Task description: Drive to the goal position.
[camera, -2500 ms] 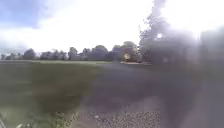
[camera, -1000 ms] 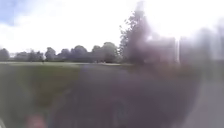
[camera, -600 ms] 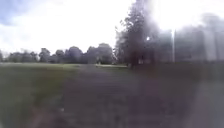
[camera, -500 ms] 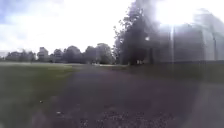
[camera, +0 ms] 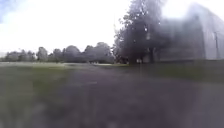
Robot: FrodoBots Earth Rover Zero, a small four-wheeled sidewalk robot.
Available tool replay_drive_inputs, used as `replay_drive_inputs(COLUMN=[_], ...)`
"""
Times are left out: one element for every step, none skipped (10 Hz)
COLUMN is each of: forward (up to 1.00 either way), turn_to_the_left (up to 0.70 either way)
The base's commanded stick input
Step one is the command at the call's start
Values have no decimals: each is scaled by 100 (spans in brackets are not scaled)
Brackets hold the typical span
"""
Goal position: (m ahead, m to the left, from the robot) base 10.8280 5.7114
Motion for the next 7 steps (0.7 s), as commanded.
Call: replay_drive_inputs(forward=[70, 70, 70, 70, 70, 70, 70], turn_to_the_left=[0, 0, 0, 0, 0, 0, 0])
